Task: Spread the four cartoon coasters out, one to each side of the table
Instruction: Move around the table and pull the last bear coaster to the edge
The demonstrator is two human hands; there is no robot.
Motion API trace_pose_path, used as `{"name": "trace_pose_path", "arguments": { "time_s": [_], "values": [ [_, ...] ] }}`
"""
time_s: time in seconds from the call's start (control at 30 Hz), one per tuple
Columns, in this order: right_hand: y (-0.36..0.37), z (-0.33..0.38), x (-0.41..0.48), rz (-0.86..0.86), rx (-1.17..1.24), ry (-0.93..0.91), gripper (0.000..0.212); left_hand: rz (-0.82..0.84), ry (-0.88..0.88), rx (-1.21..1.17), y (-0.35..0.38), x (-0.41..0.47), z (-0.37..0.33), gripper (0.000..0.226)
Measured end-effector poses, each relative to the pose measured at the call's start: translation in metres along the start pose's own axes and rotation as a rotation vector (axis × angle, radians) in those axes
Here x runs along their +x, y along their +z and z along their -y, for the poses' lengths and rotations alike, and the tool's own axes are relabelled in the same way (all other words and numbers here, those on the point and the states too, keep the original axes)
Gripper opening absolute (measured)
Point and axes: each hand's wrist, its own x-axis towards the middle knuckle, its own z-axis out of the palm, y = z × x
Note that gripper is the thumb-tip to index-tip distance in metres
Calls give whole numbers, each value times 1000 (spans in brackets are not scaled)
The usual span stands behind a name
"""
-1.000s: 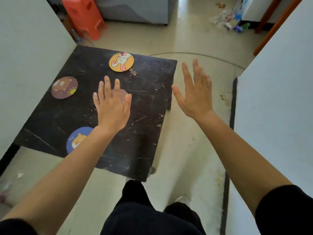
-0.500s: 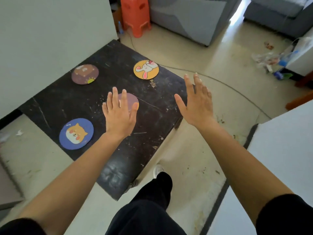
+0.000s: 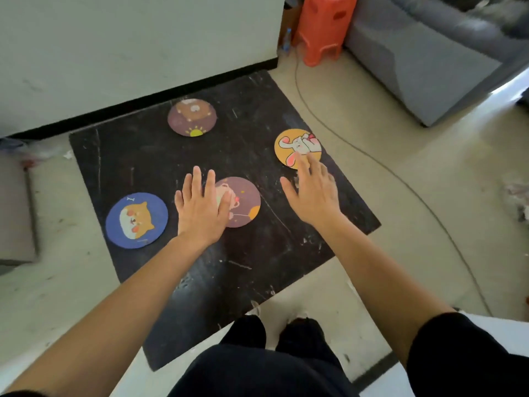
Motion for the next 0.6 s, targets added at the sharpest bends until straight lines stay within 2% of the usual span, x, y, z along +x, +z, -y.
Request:
{"name": "trace_pose_path", "arguments": {
  "time_s": [0.13, 0.27, 0.43, 0.6],
  "values": [
    [29, 5, 37, 162, 95, -44, 66, 129, -203, -91, 22, 13, 12, 66],
    [63, 10, 71, 393, 208, -20, 67, 264, -445, -318, 51, 29, 21, 67],
    [110, 11, 87, 650, 369, 82, 57, 230, -644, -548, 80, 52, 14, 65],
    [133, 12, 81, 652, 370, 36, 43, 172, -787, -627, 94, 69, 16, 68]
  ]
}}
